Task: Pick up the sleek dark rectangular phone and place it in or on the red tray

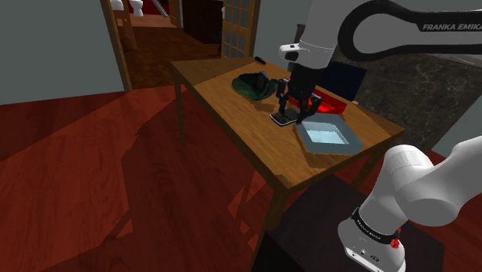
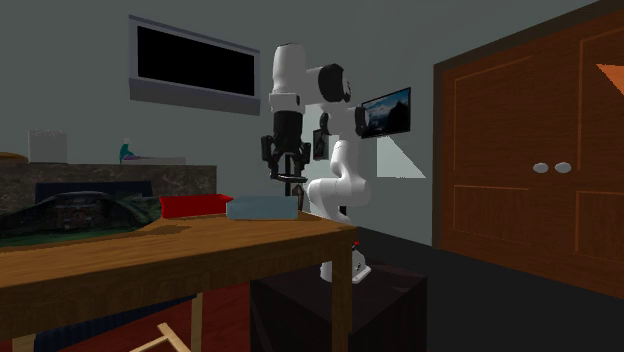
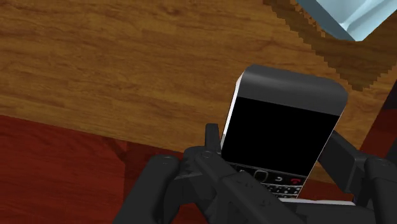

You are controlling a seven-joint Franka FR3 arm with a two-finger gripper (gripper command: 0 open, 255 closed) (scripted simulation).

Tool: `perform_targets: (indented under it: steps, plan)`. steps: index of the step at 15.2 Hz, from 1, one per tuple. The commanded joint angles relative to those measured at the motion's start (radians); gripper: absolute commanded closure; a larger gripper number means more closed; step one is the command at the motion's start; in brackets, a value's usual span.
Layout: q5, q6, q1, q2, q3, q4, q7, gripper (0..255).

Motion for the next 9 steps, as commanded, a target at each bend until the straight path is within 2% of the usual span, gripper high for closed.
perform_targets:
  steps: [1, 9]
  plan:
    - [-0.011, -0.008, -0.009, -0.003, -0.020, 0.006, -0.024, 255]
    - [-0.098, -0.021, -0.080, -0.005, -0.186, 0.029, -0.219, 255]
